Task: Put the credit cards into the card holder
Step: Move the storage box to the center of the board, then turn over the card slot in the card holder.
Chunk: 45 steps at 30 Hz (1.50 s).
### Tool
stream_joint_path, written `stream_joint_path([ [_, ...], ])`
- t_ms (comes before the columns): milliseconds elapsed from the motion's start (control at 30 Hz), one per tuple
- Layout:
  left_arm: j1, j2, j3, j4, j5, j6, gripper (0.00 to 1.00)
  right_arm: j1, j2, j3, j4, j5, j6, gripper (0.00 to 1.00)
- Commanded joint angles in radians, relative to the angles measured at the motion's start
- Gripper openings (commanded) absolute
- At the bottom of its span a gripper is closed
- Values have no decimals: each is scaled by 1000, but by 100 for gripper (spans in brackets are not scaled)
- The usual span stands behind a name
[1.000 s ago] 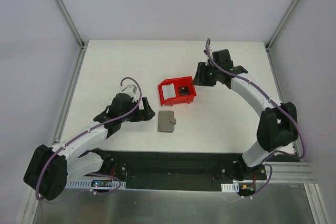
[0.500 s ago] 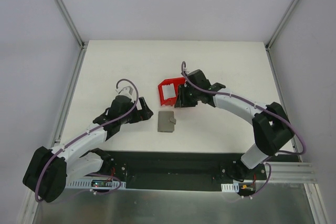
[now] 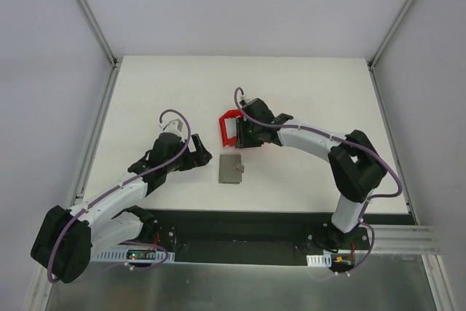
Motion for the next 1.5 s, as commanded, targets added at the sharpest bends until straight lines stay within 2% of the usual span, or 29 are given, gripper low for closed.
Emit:
stream_joint_path([
  [0,3,-3,11,3,1,20,99,2,32,68,9,57,-15,37],
  [233,3,16,19,5,25,31,99,-1,65,120,-17,63,-38,39],
  [400,3,37,28,3,50,49,99,-4,54,127,-37,8,-61,40],
  [533,3,56,36,5,71,60,99,14,-36,33,-31,-24,-1,43],
  [567,2,57,36,6,67,58,99,22,-56,12,-31,-24,16,47],
  [733,3,76,40,5,48,38,99,75,-115,-35,-69,57,73,54],
  [1067,3,89,45,5,57,23,99,180,-33,39,-227,254,119,59],
  [1367,2,80,40,5,51,14,99,184,26,90,-233,237,117,60],
  [1467,3,76,36,3,50,12,99,189,46,107,-259,240,114,57],
])
